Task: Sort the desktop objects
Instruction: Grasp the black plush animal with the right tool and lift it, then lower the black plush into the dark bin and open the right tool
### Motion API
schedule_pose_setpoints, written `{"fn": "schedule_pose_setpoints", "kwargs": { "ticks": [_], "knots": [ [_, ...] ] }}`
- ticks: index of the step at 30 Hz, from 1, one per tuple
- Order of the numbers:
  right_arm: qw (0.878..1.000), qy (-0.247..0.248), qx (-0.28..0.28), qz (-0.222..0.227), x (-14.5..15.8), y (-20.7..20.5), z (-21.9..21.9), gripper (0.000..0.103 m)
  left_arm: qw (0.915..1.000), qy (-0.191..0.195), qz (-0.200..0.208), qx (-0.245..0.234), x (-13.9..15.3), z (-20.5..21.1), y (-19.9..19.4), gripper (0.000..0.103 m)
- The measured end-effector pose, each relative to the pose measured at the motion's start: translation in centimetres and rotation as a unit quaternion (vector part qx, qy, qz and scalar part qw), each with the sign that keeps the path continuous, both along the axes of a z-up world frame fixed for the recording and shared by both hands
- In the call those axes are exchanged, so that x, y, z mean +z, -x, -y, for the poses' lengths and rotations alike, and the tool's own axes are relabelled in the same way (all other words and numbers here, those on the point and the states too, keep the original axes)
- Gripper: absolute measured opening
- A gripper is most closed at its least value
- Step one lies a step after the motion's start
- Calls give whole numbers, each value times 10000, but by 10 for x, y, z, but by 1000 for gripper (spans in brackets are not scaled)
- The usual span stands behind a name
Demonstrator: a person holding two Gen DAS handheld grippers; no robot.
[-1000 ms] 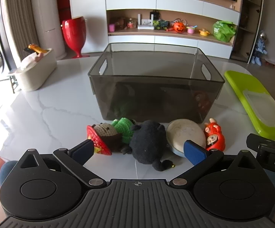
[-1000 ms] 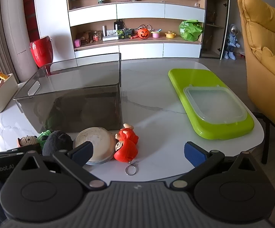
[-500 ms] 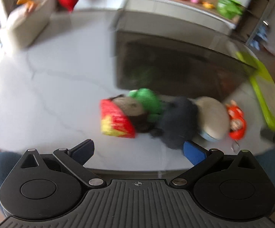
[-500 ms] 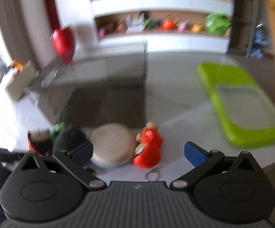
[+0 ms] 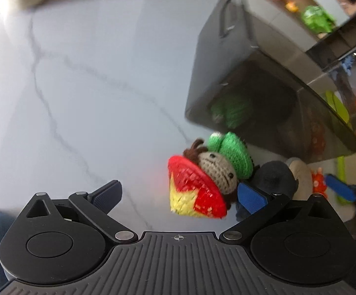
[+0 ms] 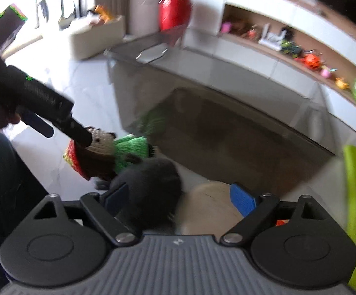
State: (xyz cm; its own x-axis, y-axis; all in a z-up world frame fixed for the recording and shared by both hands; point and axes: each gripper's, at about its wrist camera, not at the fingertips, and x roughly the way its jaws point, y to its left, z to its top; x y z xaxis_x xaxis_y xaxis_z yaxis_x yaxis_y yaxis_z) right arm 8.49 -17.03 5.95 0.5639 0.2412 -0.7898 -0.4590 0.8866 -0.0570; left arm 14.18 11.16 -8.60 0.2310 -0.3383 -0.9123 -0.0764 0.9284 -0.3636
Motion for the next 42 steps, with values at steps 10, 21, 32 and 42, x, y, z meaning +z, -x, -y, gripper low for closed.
{"fn": "schedule_pose_setpoints", "kwargs": {
  "ticks": [10, 21, 32, 42],
  "knots": [
    [9771, -275, -83, -2110, -26, -65, -35, 80, 9982, -40, -159, -585, 17, 3, -7, 103],
    [9794, -215, -199, -1999, 0, -57, -29, 61, 9962, 517, -586, -395, 11, -23, -25, 103],
    [9921, -1057, -361, -579, 185, -85, 2, 62, 9943, 576, -401, -804, 8, -21, -24, 103],
    [9560, -580, -1212, -2606, 63, -207, -60, 62, 9945, 631, -262, -797, 12, -38, -16, 103]
  ]
}}
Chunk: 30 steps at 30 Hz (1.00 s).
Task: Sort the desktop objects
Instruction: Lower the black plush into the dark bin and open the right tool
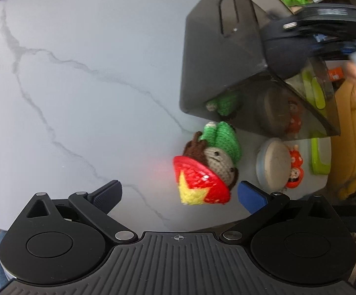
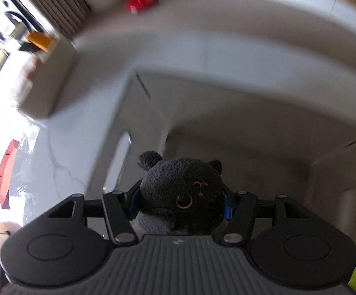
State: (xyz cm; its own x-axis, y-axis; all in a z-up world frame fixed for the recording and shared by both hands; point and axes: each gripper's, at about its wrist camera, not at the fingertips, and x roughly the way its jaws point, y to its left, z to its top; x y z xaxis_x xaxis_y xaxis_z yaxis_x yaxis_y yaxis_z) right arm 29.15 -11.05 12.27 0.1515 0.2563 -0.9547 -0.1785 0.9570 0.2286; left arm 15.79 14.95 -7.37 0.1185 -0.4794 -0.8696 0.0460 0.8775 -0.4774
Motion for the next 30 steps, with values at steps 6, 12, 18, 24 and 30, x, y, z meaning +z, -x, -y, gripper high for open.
{"fn": "schedule_pose_setpoints", "kwargs": {
  "ticks": [6, 12, 18, 24, 30],
  "knots": [
    [9957, 1, -20, -931, -56, -6, -19, 65, 9999, 53, -138, 14, -13, -2, -2, 103],
    [9913, -277, -6, -1284, -69, -13, -16, 76, 9999, -47, -98, -96, -15, 12, -7, 103],
    [9983, -354, -210, -419, -31, 12, 3, 79, 9962, -558, 535, -407, -6, 46, -8, 103],
    [9842, -801, -359, 1536, 54, 79, 51, 83, 9644, -1837, 1431, -1252, 11, 98, 5, 103],
    [9703, -1525, -362, 1843, 69, 139, 101, 86, 9291, -2777, 1369, -2023, 0, 150, 1, 103]
  ]
}}
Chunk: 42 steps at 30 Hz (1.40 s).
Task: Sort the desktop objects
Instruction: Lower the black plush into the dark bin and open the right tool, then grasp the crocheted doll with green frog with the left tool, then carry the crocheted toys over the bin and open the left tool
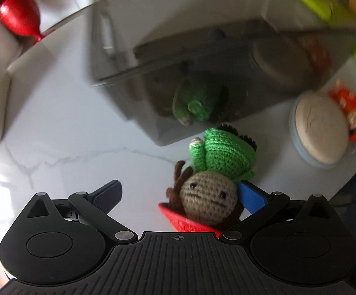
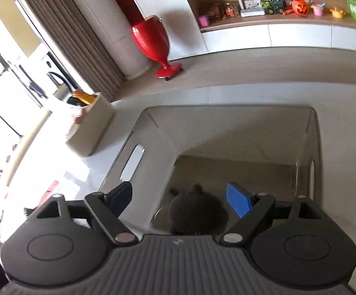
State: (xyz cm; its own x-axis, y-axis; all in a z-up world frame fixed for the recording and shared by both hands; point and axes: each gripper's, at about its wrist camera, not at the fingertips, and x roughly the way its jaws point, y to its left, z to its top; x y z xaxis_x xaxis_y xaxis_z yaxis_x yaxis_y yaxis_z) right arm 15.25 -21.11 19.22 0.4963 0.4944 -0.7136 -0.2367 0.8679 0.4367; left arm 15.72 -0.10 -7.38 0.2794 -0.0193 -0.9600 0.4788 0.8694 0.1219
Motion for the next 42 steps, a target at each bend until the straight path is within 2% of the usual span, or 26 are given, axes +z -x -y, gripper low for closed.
{"fn": "schedule_pose_setpoints", "kwargs": {
  "ticks": [2, 6, 10, 11, 12, 13, 15, 20, 25, 27, 30, 32, 34, 36, 39, 42],
  "knots": [
    [9998, -216, -12, -51, -4, 12, 16, 86, 9996, -224, -121, -99, -7, 11, -4, 103],
    [9979, -548, -80, -322, -15, -1, 47, 86, 9961, -782, -75, -391, -18, 31, -6, 103],
    [9959, -696, -322, -476, -32, -5, 70, 86, 9942, -819, -196, -663, -25, 44, -5, 103],
    [9953, -737, -385, -488, -36, -11, 75, 85, 9942, -813, -311, -633, -28, 44, -7, 99],
    [9944, -854, -387, -495, -37, -12, 79, 85, 9945, -772, -432, -558, -30, 42, -10, 93],
    [9933, -963, -373, -522, -38, -17, 78, 85, 9948, -718, -553, -474, -32, 39, -12, 73],
    [9919, -1088, -415, -503, -36, -14, 83, 86, 9960, -595, -585, -324, -30, 33, -15, 69],
    [9935, -1014, -456, -233, -31, -12, 84, 86, 9977, -334, -563, -198, -17, 17, -13, 63],
    [9929, -1085, -473, -127, -28, -19, 83, 86, 9993, -33, -292, -222, 22, -4, 3, 63],
    [9924, -1116, -509, -108, -25, -23, 82, 86, 9992, 228, -268, -178, 43, -16, 13, 63],
    [9921, -1145, -514, -8, -20, -24, 82, 86, 9961, 841, -266, 78, 82, -35, 22, 63],
    [9921, -1151, -488, 95, -14, -25, 82, 86, 9914, 1269, -44, 313, 116, -39, 17, 63],
    [9912, -1203, -507, 208, -9, -28, 82, 86, 9869, 1540, 228, 433, 147, -37, -2, 64],
    [9894, -1328, -529, 256, -7, -29, 82, 86, 9849, 1596, 370, 557, 163, -27, -36, 64],
    [9870, -1487, -529, 291, -7, -26, 84, 86, 9865, 1421, 185, 789, 144, 0, -93, 64],
    [9868, -1435, -625, 420, -7, -17, 90, 86, 9883, 1046, -234, 1086, 90, 33, -147, 64]
  ]
}}
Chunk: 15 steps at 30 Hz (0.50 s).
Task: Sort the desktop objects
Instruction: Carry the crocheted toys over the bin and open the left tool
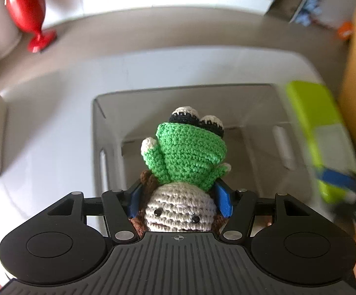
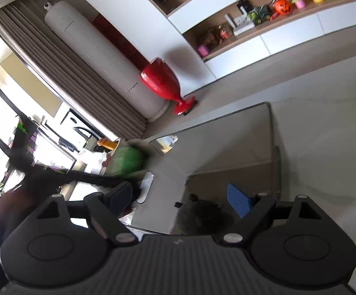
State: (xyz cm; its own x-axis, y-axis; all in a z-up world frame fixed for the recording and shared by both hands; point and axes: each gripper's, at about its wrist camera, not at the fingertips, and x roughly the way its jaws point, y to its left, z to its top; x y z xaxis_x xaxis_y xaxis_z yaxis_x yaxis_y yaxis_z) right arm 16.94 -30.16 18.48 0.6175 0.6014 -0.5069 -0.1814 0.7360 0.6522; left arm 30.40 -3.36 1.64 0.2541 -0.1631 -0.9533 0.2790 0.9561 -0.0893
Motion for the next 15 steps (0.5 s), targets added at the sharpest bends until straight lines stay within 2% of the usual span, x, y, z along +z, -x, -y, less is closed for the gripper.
{"fn": "schedule_pose_setpoints", "kwargs": {
  "ticks": [3, 7, 10, 13, 15],
  "knots": [
    [9998, -58, -171, 67, 0, 12, 16, 87, 9992, -267, -248, 177, -40, 12, -37, 64],
    [9994, -184, -303, 56, -8, 20, 37, 91, 9977, -517, -402, 201, -77, 23, -58, 65],
    [9992, -205, -336, -43, -18, 16, 44, 91, 9966, -748, -320, 123, -81, 25, -62, 66],
    [9989, -307, -310, -192, -29, 8, 45, 91, 9968, -737, -304, 67, -78, 20, -64, 68],
    [9988, -318, -260, -258, -32, 5, 42, 91, 9974, -693, -200, 9, -67, 21, -62, 77]
  ]
}}
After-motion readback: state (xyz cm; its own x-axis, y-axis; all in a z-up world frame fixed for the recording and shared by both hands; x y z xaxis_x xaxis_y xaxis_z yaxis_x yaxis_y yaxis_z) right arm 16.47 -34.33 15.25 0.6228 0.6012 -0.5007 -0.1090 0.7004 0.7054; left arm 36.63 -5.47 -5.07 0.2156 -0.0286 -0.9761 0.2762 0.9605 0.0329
